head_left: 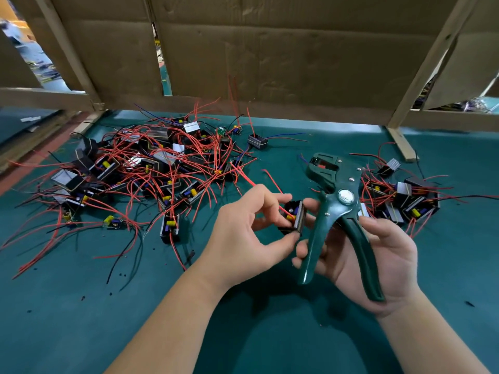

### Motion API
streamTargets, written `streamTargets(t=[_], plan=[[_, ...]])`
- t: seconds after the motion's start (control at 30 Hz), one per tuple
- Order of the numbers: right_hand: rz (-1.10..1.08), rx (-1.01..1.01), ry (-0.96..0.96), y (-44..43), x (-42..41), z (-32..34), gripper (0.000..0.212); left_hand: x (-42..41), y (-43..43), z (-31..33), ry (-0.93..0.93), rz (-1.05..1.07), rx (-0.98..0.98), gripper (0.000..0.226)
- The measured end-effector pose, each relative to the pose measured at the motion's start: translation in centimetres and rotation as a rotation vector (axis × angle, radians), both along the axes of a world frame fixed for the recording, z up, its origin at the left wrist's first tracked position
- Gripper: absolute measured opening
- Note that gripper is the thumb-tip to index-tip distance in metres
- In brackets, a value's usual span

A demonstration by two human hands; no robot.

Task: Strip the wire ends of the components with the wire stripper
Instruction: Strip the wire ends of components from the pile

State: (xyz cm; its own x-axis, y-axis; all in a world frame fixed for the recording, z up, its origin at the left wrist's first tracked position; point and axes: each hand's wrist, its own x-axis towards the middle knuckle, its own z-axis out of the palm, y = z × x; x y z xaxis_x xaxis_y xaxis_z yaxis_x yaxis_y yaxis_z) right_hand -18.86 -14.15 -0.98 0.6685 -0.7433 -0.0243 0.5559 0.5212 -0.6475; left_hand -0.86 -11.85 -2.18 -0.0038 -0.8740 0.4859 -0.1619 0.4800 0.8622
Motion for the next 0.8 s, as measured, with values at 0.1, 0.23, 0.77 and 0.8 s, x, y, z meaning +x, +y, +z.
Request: streamTargets(t=[0.1,0.23,0.77,0.8], plan=[[0.143,0.053,-0.192,0.0,-0.5,0.6,0.062,-0.1,0.3,0.1,-0.029,-0.04,-0.009,0.038],[0.175,0.037,-0.153,-0.2,-0.7,0.7,0.071,0.1,0.3,0.1,-0.02,0.018,0.011,0.03],[0.088,-0.092,0.17,1.0,1.5,-0.6,0.084,-0.1,0.2,1.1,-0.121,0.499,-0.651,0.034],[0.094,-0.094,0.173,1.1,1.6,-0.6,0.082,-1.1,0.2,1.1,0.059,0.384,-0.533,0.034]])
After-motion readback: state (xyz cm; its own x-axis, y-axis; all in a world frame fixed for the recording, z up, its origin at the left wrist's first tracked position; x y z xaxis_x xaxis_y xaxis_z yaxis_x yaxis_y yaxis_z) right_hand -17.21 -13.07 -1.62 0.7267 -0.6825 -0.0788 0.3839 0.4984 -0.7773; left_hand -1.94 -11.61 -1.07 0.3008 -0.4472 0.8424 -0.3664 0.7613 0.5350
